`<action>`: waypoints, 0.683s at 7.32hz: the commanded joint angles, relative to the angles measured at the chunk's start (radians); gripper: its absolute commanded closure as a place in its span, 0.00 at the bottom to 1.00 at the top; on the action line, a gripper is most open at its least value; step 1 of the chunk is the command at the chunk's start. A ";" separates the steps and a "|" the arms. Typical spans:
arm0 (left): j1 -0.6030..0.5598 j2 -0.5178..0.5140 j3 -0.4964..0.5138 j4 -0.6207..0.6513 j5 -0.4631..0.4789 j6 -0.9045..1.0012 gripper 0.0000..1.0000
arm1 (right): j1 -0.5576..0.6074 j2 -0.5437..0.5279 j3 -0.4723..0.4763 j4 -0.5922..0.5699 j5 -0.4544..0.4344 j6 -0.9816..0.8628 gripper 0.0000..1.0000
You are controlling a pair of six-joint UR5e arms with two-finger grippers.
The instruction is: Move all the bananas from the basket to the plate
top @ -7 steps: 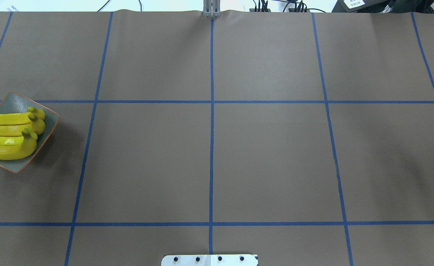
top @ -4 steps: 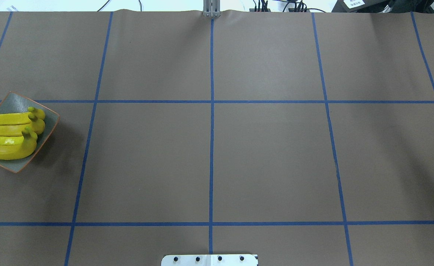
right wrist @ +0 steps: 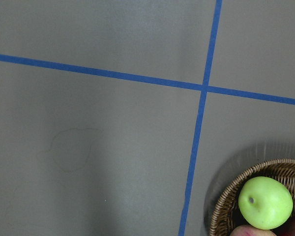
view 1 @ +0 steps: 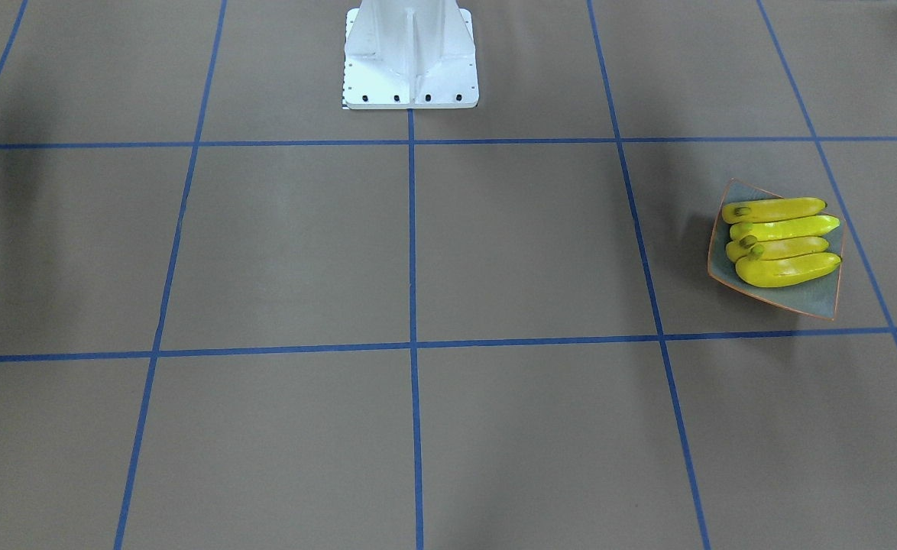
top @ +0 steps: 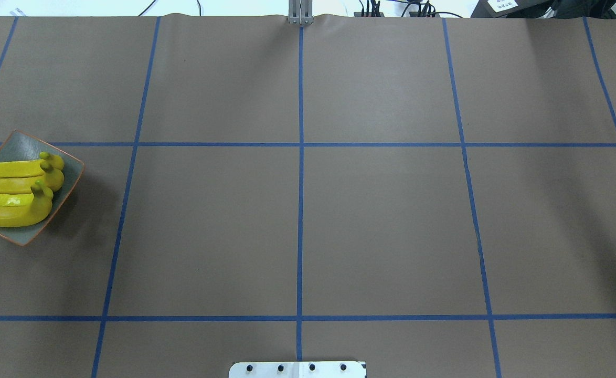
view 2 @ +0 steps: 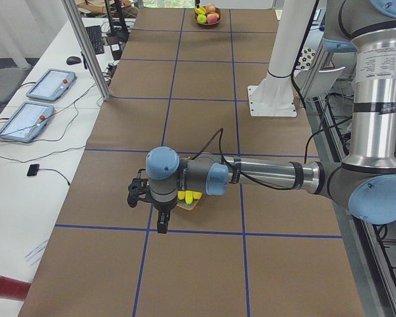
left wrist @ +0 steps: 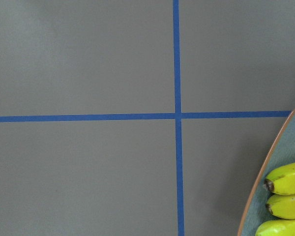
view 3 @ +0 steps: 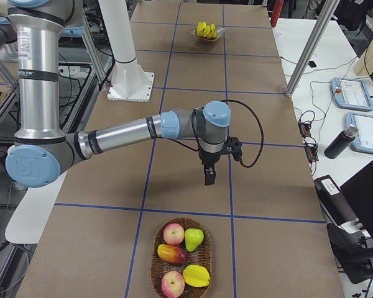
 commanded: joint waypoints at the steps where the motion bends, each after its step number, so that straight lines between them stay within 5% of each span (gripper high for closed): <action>1: -0.002 0.028 -0.007 -0.009 -0.047 0.004 0.00 | 0.006 -0.045 0.005 0.028 -0.002 -0.005 0.00; 5: -0.001 0.080 -0.052 -0.045 -0.051 0.008 0.00 | 0.026 -0.068 0.000 0.028 0.003 -0.002 0.00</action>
